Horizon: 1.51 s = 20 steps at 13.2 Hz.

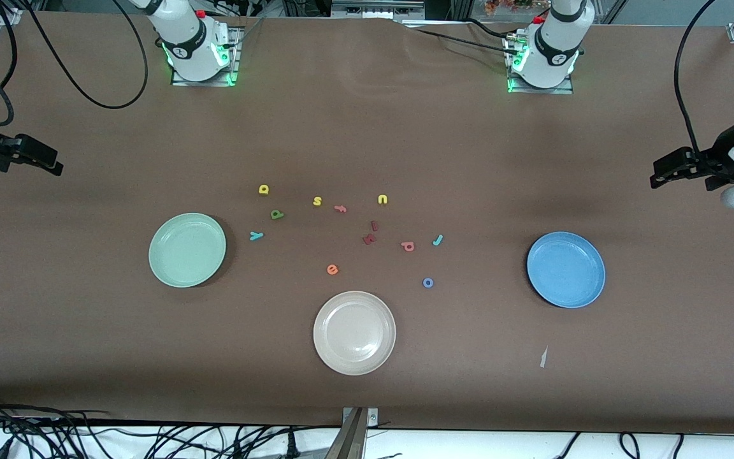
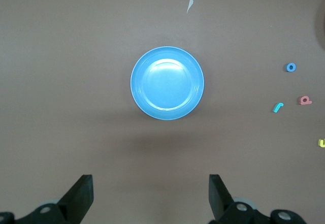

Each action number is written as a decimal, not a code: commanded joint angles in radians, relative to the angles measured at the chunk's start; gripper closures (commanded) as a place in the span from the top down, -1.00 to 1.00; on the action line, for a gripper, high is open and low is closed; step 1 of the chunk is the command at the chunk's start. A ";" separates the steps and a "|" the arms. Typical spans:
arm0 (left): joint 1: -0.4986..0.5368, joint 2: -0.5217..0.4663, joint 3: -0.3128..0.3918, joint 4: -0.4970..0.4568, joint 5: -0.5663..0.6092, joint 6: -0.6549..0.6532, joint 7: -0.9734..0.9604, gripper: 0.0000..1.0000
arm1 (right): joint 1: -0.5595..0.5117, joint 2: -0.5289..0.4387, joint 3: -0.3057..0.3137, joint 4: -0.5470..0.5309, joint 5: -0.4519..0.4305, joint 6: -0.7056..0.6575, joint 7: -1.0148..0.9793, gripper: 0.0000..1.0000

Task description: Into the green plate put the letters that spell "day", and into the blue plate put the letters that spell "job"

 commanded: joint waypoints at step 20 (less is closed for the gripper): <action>0.003 -0.009 0.001 0.005 -0.024 -0.005 0.018 1.00 | 0.035 0.024 0.044 -0.019 -0.013 0.024 -0.010 0.99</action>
